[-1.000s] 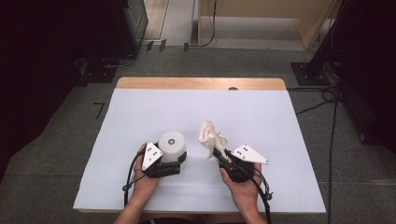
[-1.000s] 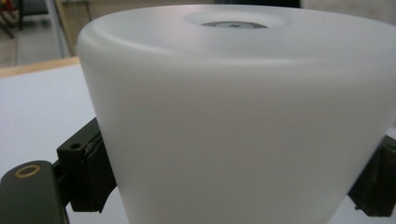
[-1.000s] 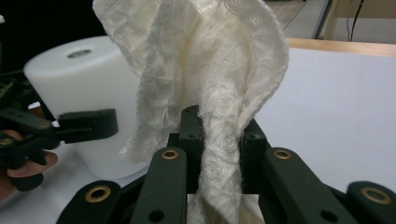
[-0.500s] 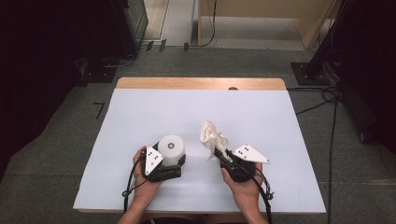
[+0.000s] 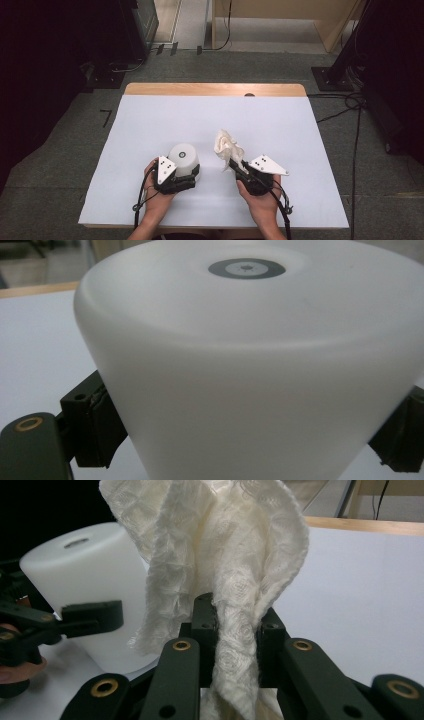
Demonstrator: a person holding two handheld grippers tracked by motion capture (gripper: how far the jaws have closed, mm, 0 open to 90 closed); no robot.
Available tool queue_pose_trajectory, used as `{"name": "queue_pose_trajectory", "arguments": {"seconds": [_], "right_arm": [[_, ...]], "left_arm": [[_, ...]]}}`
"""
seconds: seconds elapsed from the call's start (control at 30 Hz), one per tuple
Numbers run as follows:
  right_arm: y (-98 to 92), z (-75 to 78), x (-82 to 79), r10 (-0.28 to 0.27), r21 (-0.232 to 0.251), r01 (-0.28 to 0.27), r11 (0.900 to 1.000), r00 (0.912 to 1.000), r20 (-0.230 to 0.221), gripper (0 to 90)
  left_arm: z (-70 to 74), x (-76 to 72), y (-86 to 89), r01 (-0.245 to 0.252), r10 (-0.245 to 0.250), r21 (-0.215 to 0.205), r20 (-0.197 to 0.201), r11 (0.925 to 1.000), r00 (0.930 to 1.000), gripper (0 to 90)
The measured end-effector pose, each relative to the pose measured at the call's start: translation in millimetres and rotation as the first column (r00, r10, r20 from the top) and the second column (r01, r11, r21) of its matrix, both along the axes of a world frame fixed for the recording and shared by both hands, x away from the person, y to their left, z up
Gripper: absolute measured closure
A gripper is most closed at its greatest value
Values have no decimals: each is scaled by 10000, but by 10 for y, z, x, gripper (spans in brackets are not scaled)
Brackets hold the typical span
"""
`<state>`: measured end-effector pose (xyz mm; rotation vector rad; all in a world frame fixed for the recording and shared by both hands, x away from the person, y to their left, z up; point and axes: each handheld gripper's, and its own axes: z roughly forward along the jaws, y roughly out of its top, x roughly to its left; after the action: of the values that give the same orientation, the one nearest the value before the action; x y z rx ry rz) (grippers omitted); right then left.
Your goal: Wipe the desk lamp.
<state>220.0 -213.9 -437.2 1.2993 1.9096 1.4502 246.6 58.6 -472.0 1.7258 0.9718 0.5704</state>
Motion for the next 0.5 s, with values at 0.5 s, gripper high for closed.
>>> {"name": "queue_pose_trajectory", "arguments": {"seconds": [0.5], "right_arm": [[178, 130, -138, 815, 248, -830, 9962, 9952, 544, 768]], "left_arm": [[198, -145, -173, 2713, -2707, -788, 178, 9593, 9625, 83]]}}
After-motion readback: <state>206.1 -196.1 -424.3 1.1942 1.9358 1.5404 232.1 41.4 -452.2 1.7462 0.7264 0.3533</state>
